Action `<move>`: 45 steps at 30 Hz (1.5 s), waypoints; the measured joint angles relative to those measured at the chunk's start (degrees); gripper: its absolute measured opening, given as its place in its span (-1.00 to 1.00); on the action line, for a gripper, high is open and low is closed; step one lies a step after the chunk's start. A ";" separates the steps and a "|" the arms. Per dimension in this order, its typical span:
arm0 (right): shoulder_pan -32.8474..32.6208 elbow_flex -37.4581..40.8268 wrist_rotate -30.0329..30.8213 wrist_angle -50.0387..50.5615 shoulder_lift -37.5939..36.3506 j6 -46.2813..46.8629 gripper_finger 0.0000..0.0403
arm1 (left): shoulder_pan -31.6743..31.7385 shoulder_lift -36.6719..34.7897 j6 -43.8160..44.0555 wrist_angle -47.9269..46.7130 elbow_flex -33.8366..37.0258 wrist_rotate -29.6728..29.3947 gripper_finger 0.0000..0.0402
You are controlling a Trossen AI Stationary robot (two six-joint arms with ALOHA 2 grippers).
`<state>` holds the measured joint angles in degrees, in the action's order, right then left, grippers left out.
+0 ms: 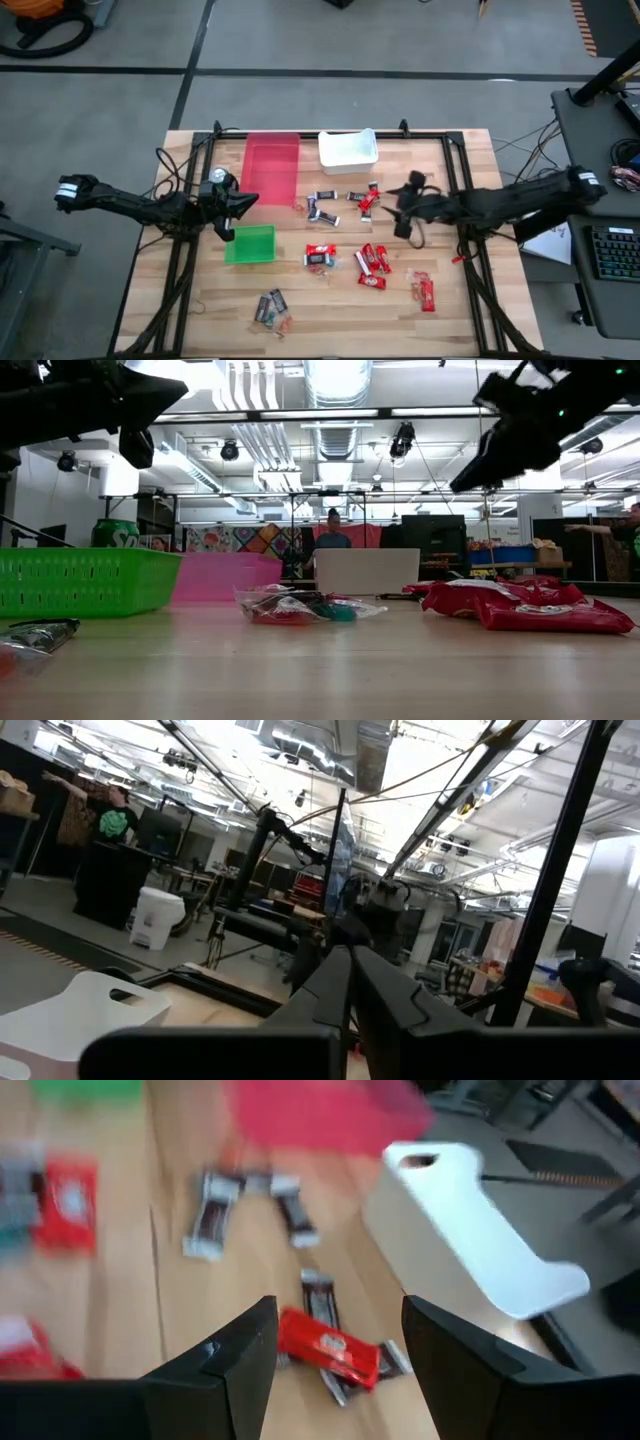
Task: Organize candy in baskets
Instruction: Put the red chocolate into the pink bin
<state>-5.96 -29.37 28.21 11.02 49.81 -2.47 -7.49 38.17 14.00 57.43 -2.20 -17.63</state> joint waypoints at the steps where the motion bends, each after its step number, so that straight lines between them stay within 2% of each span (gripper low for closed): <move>1: 0.10 -1.07 0.05 0.26 2.20 -1.95 0.02 | 0.00 0.00 0.00 0.00 0.00 0.00 -1.00; 4: 0.91 -4.44 0.25 -0.76 7.93 -5.24 0.02 | 0.00 0.02 0.00 0.04 0.00 -0.02 -1.00; 10: 3.91 -11.30 -0.45 6.52 17.67 -8.26 0.02 | -0.02 -0.04 -0.02 0.11 0.00 -0.02 -1.00; 14: 6.53 -14.70 -4.49 11.94 22.94 -11.62 0.02 | 0.00 0.00 -0.02 0.11 0.00 -0.02 -1.00; 20: 10.35 -16.51 -8.79 12.87 28.25 -16.70 0.02 | 0.00 0.05 -0.02 0.11 0.00 0.00 -1.00; 29: 15.15 -18.45 -11.61 12.71 34.56 -22.32 0.02 | 0.00 0.22 -0.02 0.04 0.00 0.02 -1.00; 41: 17.70 -22.46 -12.01 15.74 42.58 -24.78 0.02 | 0.00 0.37 -0.02 0.02 -0.02 0.02 -1.00; 45: 18.38 -23.59 -13.77 15.99 44.46 -25.36 0.02 | -0.01 0.37 -0.02 0.01 -0.02 0.04 -1.00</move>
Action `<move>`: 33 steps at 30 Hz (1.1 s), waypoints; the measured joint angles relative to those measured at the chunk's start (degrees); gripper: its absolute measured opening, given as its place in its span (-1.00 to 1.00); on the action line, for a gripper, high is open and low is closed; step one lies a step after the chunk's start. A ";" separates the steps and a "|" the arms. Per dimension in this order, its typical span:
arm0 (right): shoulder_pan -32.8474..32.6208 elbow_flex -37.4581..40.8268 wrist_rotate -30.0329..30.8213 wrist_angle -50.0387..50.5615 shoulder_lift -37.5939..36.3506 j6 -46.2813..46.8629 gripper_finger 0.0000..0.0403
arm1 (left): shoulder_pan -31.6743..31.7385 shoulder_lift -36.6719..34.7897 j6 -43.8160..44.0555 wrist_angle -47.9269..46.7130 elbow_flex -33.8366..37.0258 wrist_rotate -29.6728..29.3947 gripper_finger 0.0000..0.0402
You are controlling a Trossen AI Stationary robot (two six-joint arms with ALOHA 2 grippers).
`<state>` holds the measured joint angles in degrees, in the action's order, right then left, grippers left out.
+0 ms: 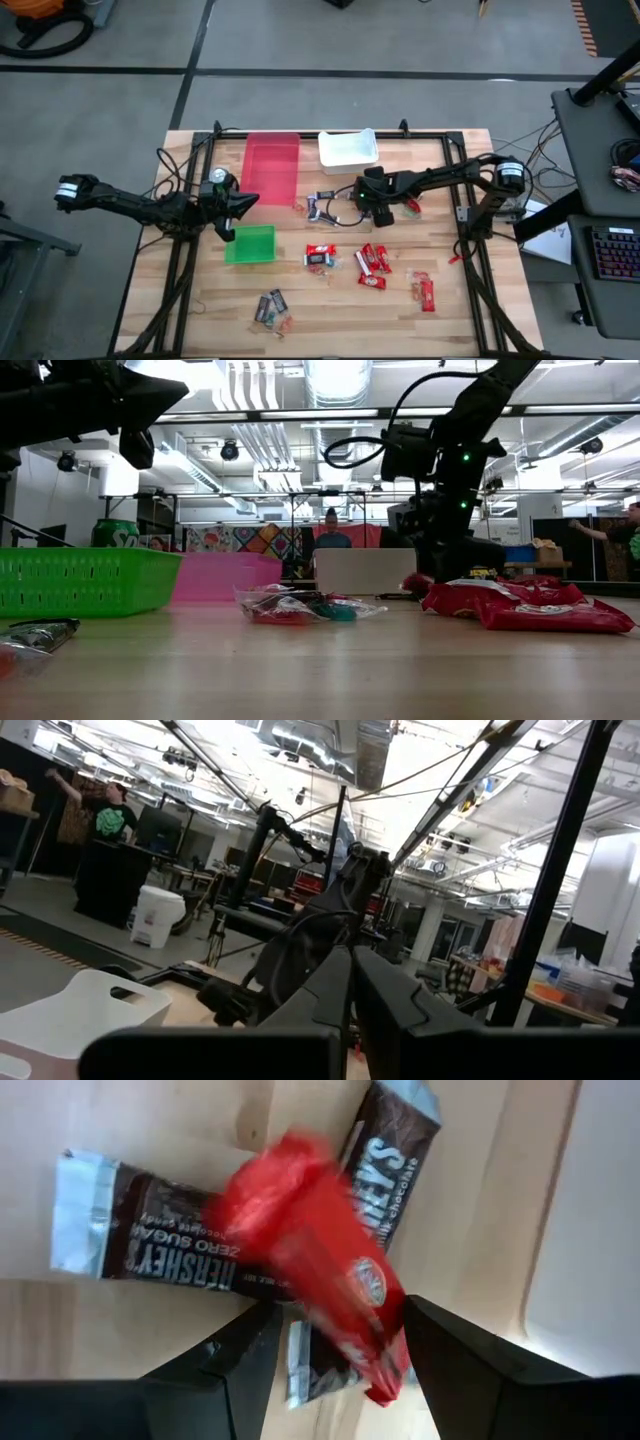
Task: Organize candy in baskets
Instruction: Put the red chocolate into the pink bin
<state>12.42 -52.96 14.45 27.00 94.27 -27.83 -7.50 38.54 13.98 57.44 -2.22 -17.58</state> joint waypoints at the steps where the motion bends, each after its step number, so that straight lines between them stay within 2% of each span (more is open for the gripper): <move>1: 0.13 -0.25 -0.57 0.14 0.26 0.02 0.02 | 0.01 0.00 0.00 0.01 0.00 0.00 -1.00; 9: 0.38 -0.38 -1.58 0.75 -0.57 -0.07 -0.20 | 0.01 0.27 0.00 -0.03 0.00 0.07 -1.00; 23: 0.38 -0.34 -1.39 1.44 -1.17 0.22 -0.91 | -0.01 2.27 0.00 -0.01 0.00 0.04 -1.00; 31: 0.38 -0.29 -1.63 2.17 -4.99 1.53 -0.96 | 0.00 2.25 0.02 0.23 0.00 0.04 -1.00; 33: 0.38 -0.27 -3.30 2.36 -6.82 2.85 -0.96 | 0.00 2.25 0.02 0.31 0.00 0.04 -1.00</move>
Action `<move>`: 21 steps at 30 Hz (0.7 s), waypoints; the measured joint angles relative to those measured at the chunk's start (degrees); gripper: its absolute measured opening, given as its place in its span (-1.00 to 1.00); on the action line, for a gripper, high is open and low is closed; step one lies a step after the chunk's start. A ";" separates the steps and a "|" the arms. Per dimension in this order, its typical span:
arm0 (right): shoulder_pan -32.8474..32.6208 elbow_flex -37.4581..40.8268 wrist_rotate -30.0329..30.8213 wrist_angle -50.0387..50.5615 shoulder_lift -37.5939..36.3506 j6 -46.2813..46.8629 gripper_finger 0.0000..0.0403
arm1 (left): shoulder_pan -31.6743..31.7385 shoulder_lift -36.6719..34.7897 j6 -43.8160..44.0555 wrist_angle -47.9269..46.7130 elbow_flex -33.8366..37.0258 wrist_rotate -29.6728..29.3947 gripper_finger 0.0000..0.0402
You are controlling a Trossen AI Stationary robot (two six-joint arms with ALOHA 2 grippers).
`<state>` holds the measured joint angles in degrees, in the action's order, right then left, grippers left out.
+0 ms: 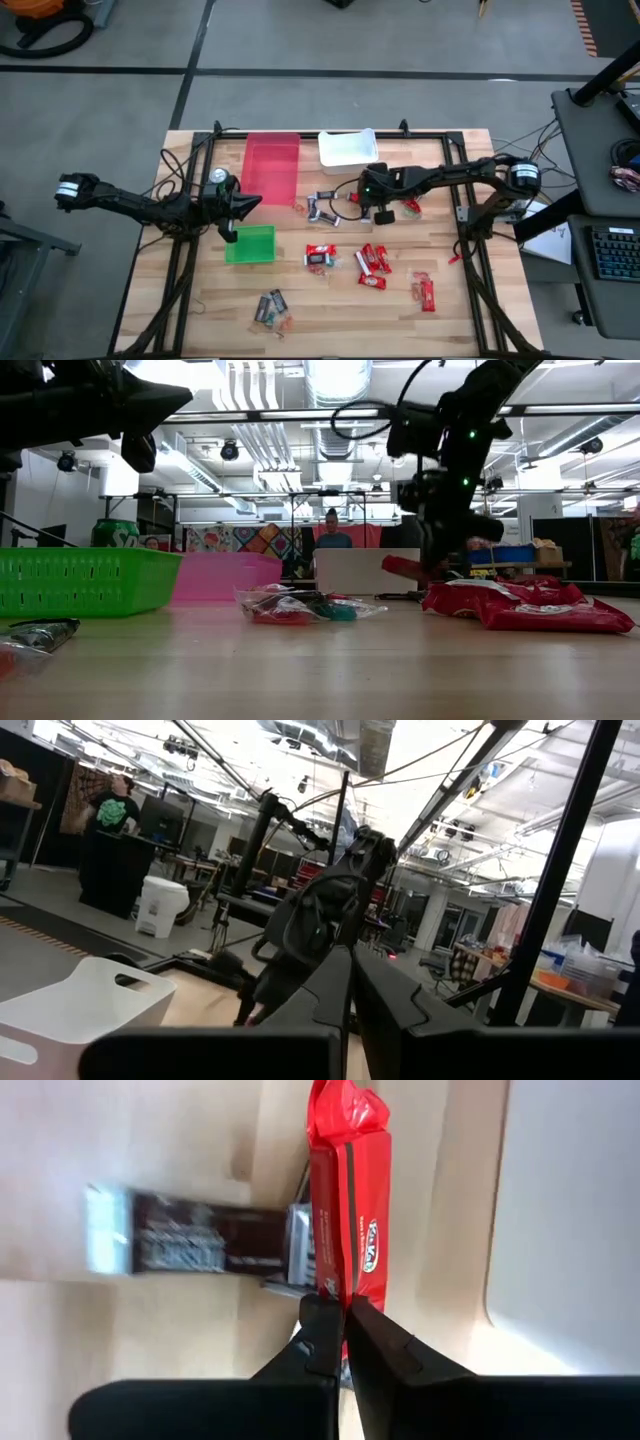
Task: Organize candy in baskets
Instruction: Put the red chocolate into the pink bin
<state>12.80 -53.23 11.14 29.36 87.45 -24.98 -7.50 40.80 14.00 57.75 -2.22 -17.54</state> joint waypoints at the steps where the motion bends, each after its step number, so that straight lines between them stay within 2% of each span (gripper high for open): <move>1: 0.08 0.00 -1.35 -0.02 -0.94 0.68 -0.96 | -0.01 0.00 0.00 0.11 0.00 0.00 -1.00; 6: 0.11 0.19 -8.73 -5.09 -5.43 4.46 -0.96 | -0.01 0.00 0.00 0.20 0.00 -0.02 -1.00; 11: 0.17 0.39 -14.96 -23.34 -5.68 8.18 -0.96 | -0.01 0.00 0.00 1.18 0.00 -0.06 -1.00; 18: 0.27 0.09 -15.68 -55.09 2.99 13.91 -0.96 | 0.01 -0.31 -0.02 5.21 -0.02 -0.06 -1.00; 21: 0.37 -2.19 -14.34 -63.48 8.61 16.44 -0.96 | 0.01 -0.45 -0.02 5.74 -0.02 -0.04 -1.00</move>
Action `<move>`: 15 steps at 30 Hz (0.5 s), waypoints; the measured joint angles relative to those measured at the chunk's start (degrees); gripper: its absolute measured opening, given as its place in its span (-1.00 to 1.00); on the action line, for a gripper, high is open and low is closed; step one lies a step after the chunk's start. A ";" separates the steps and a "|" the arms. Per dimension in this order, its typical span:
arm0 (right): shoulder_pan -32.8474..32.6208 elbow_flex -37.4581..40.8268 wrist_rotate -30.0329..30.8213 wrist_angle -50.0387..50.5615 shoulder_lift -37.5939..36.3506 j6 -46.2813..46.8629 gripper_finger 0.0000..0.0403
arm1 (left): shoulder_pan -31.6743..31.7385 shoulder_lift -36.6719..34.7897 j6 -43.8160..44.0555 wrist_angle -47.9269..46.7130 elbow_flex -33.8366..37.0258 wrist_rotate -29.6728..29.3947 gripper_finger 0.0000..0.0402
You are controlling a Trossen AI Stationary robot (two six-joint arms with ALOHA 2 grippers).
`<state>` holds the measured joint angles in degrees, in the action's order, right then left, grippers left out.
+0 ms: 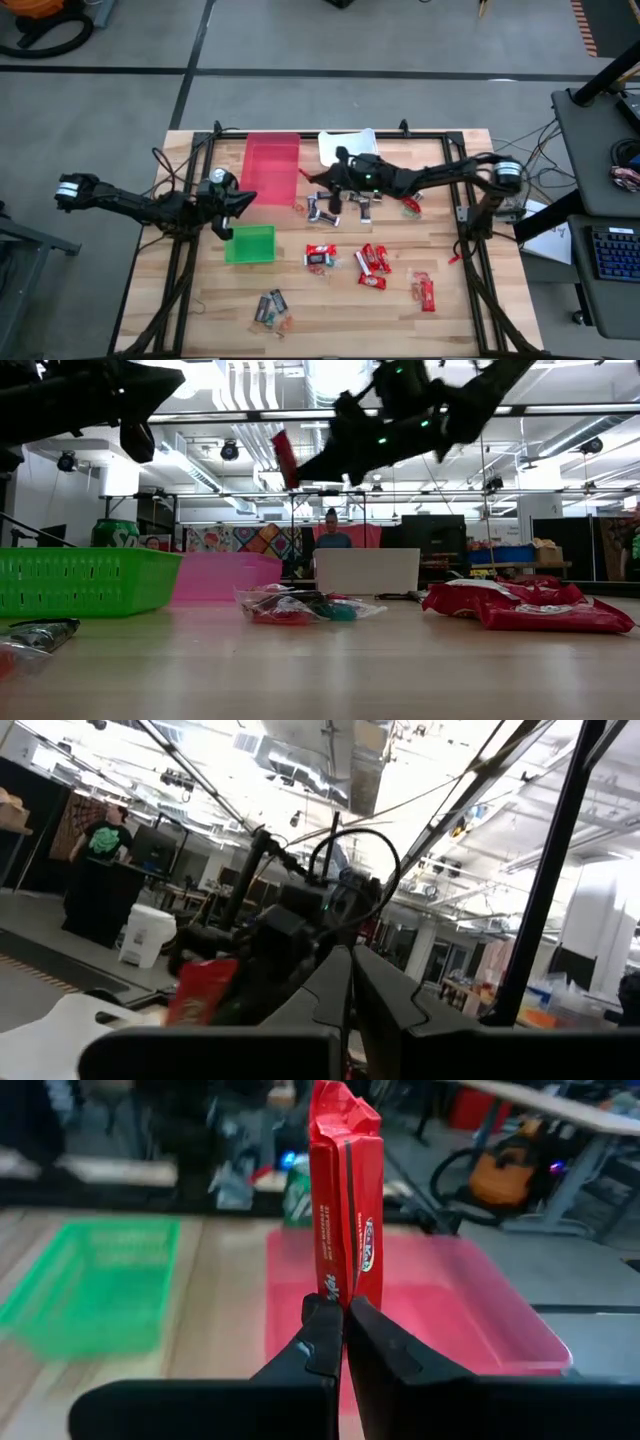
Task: Organize candy in baskets
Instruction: Put the red chocolate into the pink bin
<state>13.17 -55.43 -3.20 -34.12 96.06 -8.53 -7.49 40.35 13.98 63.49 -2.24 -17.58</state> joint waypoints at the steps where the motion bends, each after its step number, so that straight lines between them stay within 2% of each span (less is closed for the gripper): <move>1: 0.00 -1.29 0.81 -1.22 1.90 0.24 -0.96 | -0.02 -0.11 0.02 0.08 0.00 0.02 -1.00; 9: 0.00 -14.34 3.19 3.82 14.90 0.46 -0.96 | -0.02 -0.90 0.03 1.14 0.00 0.09 -1.00; 15: 0.00 -21.20 3.20 10.73 20.45 0.44 -0.96 | -0.02 -1.12 0.19 1.39 0.00 0.11 -1.00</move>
<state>13.17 -76.63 0.01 -23.39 116.51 -8.10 -7.51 39.23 14.17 64.88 -2.24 -17.47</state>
